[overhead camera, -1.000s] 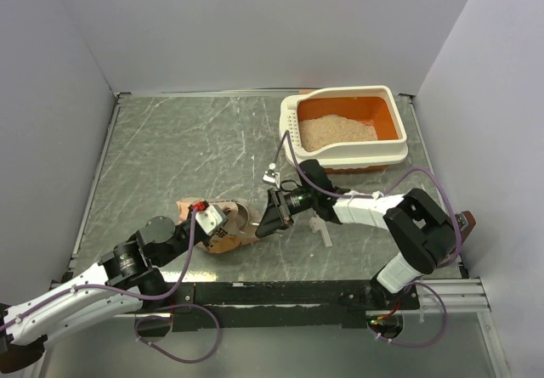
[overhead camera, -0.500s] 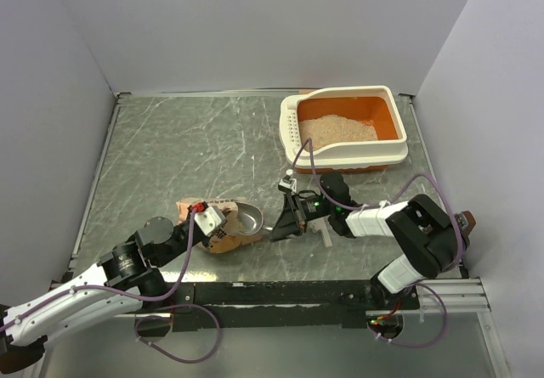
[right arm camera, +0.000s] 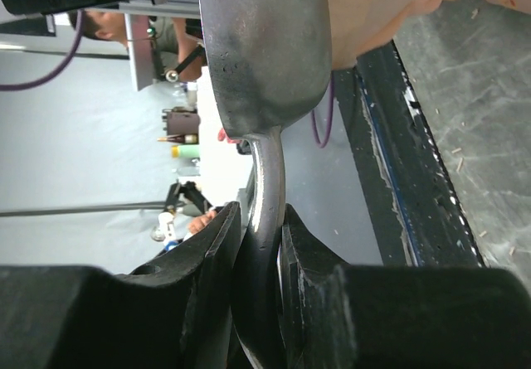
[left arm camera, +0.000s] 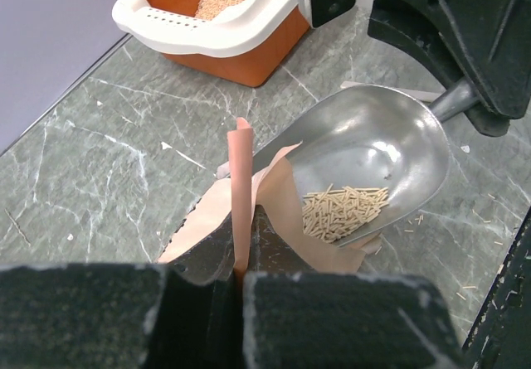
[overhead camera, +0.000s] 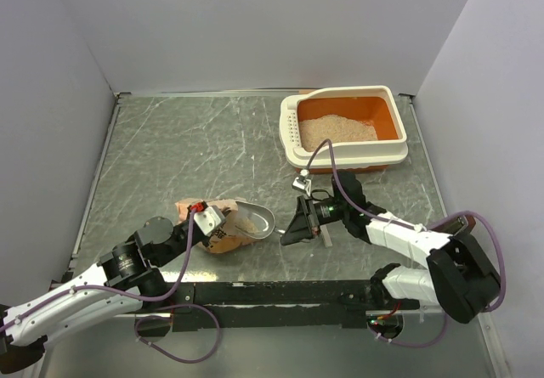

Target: Fill the litter box with clean litter

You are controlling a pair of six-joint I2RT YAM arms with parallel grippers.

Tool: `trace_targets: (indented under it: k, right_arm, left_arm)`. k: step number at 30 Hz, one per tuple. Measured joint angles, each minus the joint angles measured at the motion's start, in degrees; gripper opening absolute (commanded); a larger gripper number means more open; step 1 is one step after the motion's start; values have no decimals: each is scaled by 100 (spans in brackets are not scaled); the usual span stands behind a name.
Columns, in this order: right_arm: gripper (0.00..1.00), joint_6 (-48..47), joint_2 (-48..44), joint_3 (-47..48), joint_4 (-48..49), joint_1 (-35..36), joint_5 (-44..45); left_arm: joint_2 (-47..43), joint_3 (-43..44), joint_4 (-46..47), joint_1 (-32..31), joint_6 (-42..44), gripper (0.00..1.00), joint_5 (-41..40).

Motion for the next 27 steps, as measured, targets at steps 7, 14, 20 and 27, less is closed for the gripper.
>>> trace_targets:
  k: [7, 14, 20, 27]
  right_arm:
    - [0, -487, -339, 15, -715, -61, 120]
    - [0, -1517, -420, 586, -2201, -48, 501]
    - [0, -2505, -138, 1558, -3681, 308, 1180]
    - [0, -3521, 824, 3069, -5200, 1069, 2334]
  left_arm:
    - [0, 0, 24, 0, 0, 1, -2]
    - [13, 0, 33, 7, 0, 1, -7]
    - [24, 0, 35, 7, 0, 1, -44]
    - [81, 0, 39, 7, -9, 1, -39]
